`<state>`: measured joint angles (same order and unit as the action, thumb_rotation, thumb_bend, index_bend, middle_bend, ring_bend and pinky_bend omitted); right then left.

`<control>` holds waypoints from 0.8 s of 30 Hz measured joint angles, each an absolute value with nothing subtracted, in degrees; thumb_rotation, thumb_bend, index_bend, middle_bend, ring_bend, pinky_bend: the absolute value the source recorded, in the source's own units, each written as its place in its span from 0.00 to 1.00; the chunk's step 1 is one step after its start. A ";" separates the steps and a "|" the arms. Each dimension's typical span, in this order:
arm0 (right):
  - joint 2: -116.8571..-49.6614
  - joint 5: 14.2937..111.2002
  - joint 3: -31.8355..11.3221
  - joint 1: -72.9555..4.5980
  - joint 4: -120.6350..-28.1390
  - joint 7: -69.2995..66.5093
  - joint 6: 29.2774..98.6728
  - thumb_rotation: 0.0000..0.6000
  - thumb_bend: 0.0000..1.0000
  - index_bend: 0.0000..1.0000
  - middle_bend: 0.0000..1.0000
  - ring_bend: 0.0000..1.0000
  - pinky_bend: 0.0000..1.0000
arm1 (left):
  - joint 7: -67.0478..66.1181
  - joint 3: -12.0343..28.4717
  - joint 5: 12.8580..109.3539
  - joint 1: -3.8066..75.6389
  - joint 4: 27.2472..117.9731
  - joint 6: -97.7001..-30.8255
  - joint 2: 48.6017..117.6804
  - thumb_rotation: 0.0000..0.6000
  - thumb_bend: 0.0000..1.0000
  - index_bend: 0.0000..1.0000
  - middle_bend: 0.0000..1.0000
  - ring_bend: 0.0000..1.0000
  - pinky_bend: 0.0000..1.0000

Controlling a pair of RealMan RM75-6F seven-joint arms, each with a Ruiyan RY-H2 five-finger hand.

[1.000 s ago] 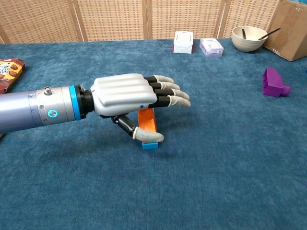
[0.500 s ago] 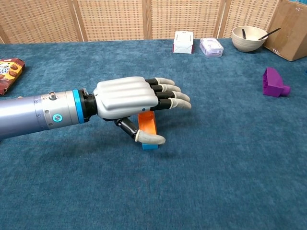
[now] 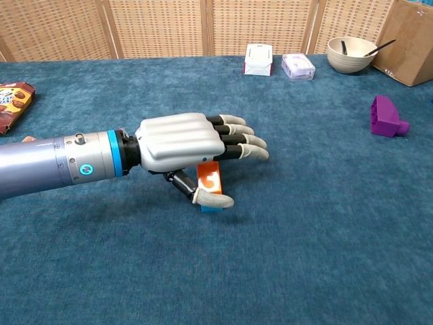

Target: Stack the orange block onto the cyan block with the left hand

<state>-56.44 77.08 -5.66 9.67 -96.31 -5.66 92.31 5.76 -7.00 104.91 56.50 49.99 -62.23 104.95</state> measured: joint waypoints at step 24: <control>-56.47 76.77 -5.64 9.99 -96.16 -6.13 92.30 1.00 0.32 0.38 0.39 0.32 0.40 | 4.42 -6.85 105.21 56.96 48.59 -63.06 106.38 0.00 0.26 0.03 0.00 0.00 0.00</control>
